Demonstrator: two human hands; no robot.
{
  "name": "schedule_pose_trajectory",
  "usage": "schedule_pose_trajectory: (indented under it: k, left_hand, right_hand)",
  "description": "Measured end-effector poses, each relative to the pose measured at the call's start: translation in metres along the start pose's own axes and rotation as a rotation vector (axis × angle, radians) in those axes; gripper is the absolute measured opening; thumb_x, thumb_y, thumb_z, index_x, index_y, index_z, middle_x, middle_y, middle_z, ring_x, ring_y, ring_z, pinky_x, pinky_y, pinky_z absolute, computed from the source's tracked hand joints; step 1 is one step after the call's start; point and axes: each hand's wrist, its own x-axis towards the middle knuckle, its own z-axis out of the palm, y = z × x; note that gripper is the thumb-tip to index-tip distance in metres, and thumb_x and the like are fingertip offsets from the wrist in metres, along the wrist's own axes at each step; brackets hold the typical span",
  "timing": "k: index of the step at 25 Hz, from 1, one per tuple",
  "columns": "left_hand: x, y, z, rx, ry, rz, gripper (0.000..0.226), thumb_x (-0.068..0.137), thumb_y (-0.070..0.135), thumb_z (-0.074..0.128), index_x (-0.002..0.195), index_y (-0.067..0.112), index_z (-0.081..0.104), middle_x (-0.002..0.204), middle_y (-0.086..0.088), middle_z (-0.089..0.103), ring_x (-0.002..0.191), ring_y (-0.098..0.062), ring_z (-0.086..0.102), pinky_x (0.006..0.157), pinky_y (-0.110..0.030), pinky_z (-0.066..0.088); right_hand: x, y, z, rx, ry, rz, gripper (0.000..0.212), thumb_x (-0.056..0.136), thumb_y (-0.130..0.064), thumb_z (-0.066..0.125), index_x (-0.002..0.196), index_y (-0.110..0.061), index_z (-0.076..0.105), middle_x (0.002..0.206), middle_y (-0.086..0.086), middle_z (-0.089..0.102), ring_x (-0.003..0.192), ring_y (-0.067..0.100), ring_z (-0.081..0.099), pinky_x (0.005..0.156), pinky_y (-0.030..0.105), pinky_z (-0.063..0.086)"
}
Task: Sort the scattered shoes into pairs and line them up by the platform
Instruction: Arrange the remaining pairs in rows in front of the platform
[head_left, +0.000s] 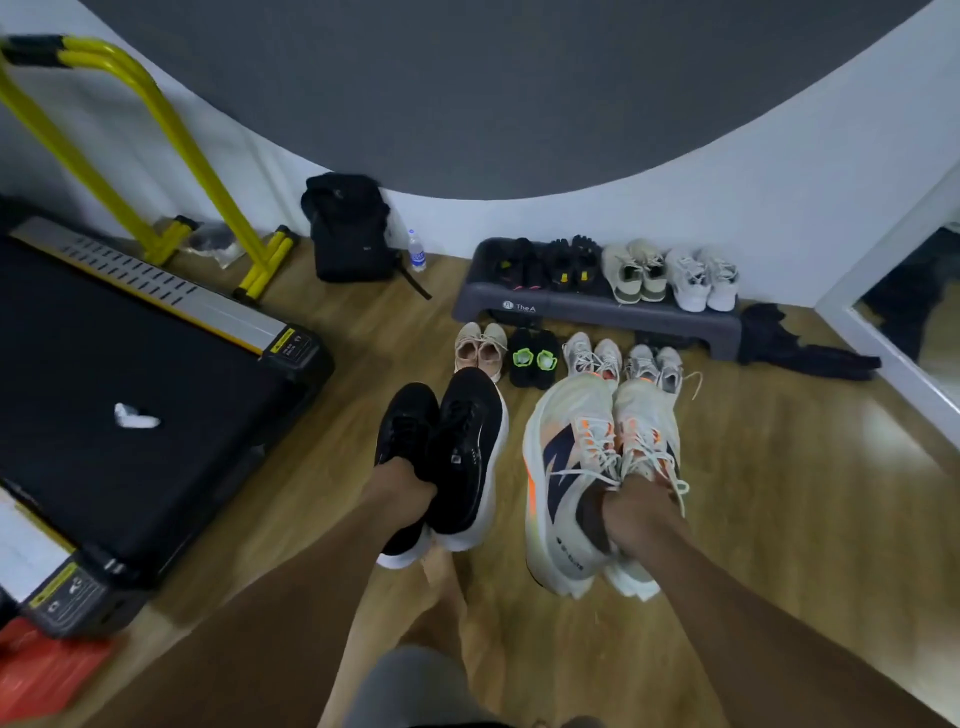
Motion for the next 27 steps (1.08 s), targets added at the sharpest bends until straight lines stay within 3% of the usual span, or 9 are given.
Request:
schedule_pose_trajectory:
  k: [4, 6, 12, 21, 25, 27]
  left_hand:
    - [0.090, 0.032, -0.014, 0.026, -0.091, 0.014, 0.013, 0.085, 0.024, 0.056, 0.076, 0.014, 0.057, 0.074, -0.005, 0.061, 0.069, -0.016, 0.058, 0.051, -0.023, 0.037]
    - [0.133, 0.047, -0.022, 0.051, -0.114, 0.016, 0.014, 0.085, 0.024, 0.055, 0.075, 0.014, 0.056, 0.073, -0.005, 0.060, 0.068, -0.016, 0.058, 0.052, -0.024, 0.038]
    - [0.274, 0.062, -0.012, 0.050, -0.132, -0.074, 0.014, 0.085, 0.023, 0.055, 0.085, 0.008, 0.057, 0.074, -0.005, 0.058, 0.068, -0.017, 0.056, 0.053, -0.025, 0.038]
    - [0.474, 0.023, 0.095, 0.080, -0.206, -0.286, 0.026, 0.088, 0.020, 0.056, 0.102, -0.002, 0.059, 0.091, -0.014, 0.062, 0.084, -0.030, 0.061, 0.081, -0.038, 0.054]
    - [0.576, -0.026, 0.169, 0.151, -0.238, -0.286, 0.029, 0.091, 0.020, 0.056, 0.109, -0.003, 0.059, 0.083, -0.008, 0.057, 0.079, -0.027, 0.058, 0.072, -0.033, 0.048]
    - [0.622, -0.050, 0.201, 0.188, -0.234, -0.275, 0.032, 0.092, 0.021, 0.057, 0.111, -0.004, 0.059, 0.093, -0.015, 0.062, 0.084, -0.030, 0.060, 0.071, -0.033, 0.047]
  right_hand:
    - [0.059, -0.036, 0.004, -0.040, 0.011, 0.068, 0.018, 0.091, -0.028, 0.040, 0.093, -0.020, 0.055, 0.098, 0.005, 0.065, 0.086, 0.025, 0.059, 0.078, 0.037, 0.051]
    - [0.091, -0.056, 0.004, -0.061, 0.019, 0.111, 0.021, 0.092, -0.031, 0.042, 0.102, -0.020, 0.056, 0.106, 0.006, 0.065, 0.095, 0.028, 0.061, 0.079, 0.036, 0.049]
    - [0.192, -0.095, 0.049, 0.018, 0.035, 0.181, 0.035, 0.092, -0.035, 0.045, 0.120, -0.018, 0.057, 0.114, 0.007, 0.065, 0.103, 0.028, 0.063, 0.084, 0.042, 0.054]
    - [0.384, -0.103, 0.184, -0.073, -0.202, 0.180, 0.025, 0.091, -0.029, 0.042, 0.105, -0.023, 0.062, 0.107, 0.004, 0.066, 0.103, 0.028, 0.062, 0.085, 0.042, 0.052]
    - [0.470, -0.076, 0.278, -0.134, -0.168, 0.212, 0.030, 0.087, -0.032, 0.043, 0.107, -0.018, 0.061, 0.108, 0.010, 0.065, 0.103, 0.034, 0.061, 0.086, 0.043, 0.052]
    - [0.509, -0.067, 0.322, -0.157, -0.129, 0.188, 0.028, 0.087, -0.033, 0.046, 0.101, -0.016, 0.063, 0.103, 0.012, 0.067, 0.099, 0.035, 0.062, 0.082, 0.041, 0.053]
